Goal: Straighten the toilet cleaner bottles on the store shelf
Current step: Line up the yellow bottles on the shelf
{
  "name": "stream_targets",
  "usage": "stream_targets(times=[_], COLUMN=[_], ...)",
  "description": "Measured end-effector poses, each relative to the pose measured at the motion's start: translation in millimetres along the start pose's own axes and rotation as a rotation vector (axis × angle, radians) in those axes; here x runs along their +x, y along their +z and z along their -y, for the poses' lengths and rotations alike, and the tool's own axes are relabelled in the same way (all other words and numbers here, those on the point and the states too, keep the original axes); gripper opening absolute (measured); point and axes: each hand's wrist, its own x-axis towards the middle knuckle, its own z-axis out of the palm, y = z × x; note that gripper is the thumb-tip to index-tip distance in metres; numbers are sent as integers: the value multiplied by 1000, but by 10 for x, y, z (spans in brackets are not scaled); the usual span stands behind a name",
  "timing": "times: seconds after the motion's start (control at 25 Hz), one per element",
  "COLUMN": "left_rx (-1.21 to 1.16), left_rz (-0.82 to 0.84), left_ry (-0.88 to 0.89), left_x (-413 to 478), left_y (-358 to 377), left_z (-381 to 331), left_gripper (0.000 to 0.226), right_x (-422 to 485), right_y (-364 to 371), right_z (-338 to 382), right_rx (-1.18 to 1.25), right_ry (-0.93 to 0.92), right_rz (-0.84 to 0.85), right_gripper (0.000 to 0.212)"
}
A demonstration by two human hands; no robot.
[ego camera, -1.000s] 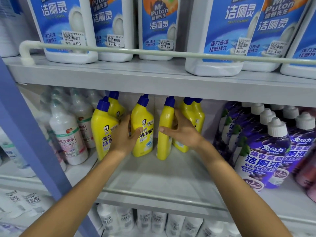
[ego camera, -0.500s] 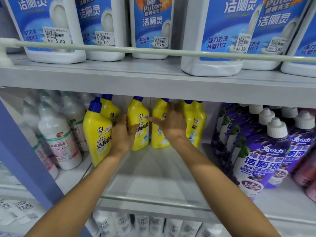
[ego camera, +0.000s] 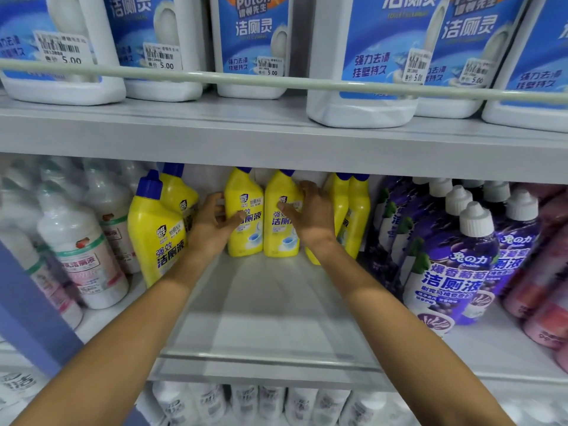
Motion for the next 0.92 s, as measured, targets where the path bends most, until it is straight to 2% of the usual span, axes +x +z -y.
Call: stream_targets(times=[0.12,0.4,0.6,0.72,0.92], left_rx=[-8,-9,-56,-113,-198], left_rz=[-33,42,-26,13,102], left_ry=[-3,16,2,-39,-71], left_x=[77,180,120,126,-49], left_y=[32,-10,66,47,33], left_z=[20,149,213,159,145], left_gripper=[47,43,50,49,35], right_x=[-8,-56,-59,-45,-117], right_y=[18,85,78,-10,-142], right_z=[30,122,150,128,-5], right_rx=[-6,-111,-93,-75,-13], right_ry=[5,60,64,43,56], right_rz=[-38,-43,-47,-30,-32], right_gripper=[61,62,60,62,53])
